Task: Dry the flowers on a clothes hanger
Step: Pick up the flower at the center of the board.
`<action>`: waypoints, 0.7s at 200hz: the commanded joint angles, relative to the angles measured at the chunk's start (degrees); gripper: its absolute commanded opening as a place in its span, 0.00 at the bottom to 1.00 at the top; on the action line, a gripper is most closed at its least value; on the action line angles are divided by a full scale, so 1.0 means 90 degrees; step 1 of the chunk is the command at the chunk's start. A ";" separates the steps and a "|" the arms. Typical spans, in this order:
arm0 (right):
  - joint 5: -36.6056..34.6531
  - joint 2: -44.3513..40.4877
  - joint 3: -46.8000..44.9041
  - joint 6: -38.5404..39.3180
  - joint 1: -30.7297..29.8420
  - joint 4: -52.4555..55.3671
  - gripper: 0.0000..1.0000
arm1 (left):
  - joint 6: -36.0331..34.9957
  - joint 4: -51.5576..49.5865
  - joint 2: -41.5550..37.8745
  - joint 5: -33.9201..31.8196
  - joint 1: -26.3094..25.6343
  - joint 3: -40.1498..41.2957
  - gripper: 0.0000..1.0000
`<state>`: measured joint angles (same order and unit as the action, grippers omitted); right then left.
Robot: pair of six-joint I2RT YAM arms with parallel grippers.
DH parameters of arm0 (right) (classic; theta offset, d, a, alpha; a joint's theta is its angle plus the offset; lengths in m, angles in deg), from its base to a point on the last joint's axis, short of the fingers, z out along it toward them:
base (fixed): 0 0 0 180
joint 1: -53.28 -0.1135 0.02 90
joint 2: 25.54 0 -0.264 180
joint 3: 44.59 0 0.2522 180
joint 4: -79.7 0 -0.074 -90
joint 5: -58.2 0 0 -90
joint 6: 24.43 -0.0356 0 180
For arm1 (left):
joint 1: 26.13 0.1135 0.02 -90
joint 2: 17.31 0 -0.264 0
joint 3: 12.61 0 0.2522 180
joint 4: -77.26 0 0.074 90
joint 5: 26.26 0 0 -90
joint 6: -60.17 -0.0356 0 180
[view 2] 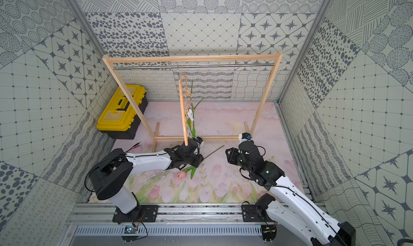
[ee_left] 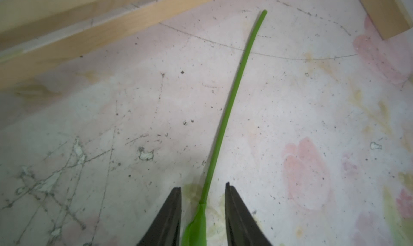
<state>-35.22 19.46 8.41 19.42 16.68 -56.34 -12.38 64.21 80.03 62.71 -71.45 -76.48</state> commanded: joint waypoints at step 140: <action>0.0086 -0.0098 0.0004 -0.0137 0.0098 -0.0209 0.29 | -0.0913 -0.0853 0.0679 -0.0094 -0.0170 -0.0469 0.09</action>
<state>-35.04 18.34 8.41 18.24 17.14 -55.91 -18.21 61.10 85.03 63.06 -72.37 -80.17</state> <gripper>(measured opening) 0.299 0.144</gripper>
